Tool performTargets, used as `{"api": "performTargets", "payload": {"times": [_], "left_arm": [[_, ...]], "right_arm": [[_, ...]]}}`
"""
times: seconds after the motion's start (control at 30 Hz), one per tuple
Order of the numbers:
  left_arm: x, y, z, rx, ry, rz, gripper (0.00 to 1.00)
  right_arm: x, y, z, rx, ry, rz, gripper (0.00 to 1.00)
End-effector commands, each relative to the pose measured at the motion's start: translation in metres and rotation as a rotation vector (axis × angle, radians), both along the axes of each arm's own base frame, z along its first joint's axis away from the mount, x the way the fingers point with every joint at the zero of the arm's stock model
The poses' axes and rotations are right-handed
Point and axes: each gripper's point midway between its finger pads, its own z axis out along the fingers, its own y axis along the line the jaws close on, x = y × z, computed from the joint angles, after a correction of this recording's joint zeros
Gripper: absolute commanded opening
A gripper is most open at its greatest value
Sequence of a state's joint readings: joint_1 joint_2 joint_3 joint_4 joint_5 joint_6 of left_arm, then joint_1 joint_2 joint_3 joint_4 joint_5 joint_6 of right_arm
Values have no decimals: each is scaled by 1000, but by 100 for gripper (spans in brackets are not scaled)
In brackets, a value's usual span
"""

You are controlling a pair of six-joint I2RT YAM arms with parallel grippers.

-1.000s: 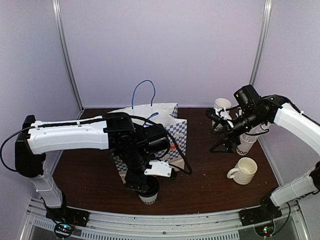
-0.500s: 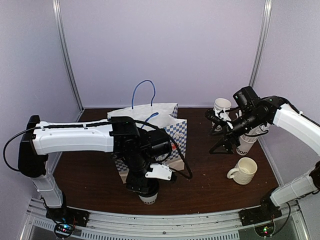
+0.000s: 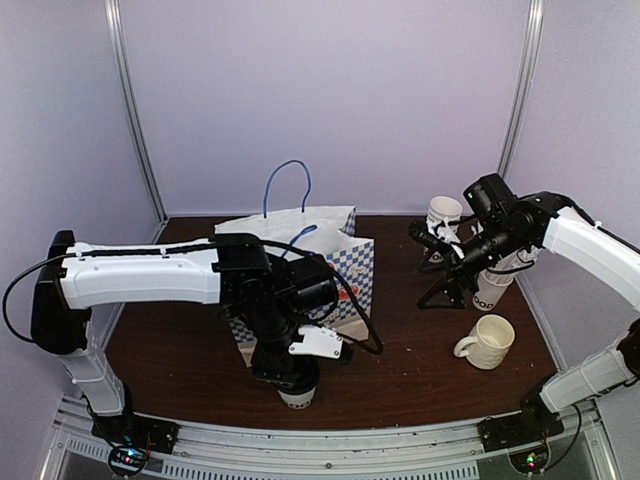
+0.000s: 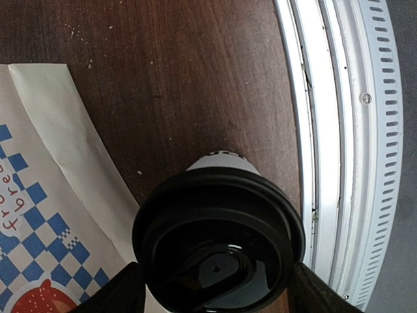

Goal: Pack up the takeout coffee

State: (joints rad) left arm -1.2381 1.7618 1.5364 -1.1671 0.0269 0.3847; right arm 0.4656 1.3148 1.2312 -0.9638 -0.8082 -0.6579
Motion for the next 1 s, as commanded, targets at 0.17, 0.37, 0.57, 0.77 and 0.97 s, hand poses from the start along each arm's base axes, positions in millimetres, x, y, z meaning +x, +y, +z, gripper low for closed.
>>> {"api": "performTargets", "payload": {"times": [0.17, 0.37, 0.57, 0.77, 0.97], "left_arm": [[0, -9, -14, -48, 5, -11, 77], [1, -9, -19, -53, -6, -9, 78], [1, -9, -21, -52, -2, -4, 78], [0, -5, -25, -27, 6, 4, 80], [1, -3, -25, -22, 1, 12, 81]], "right_arm": [[1, 3, -1, 8, 14, 6, 99], [2, 3, -1, 5, 18, 7, 99], [2, 4, -1, 6, 22, 8, 99], [1, 4, 1, 8, 30, 11, 100], [1, 5, 1, 7, 30, 12, 99]]}}
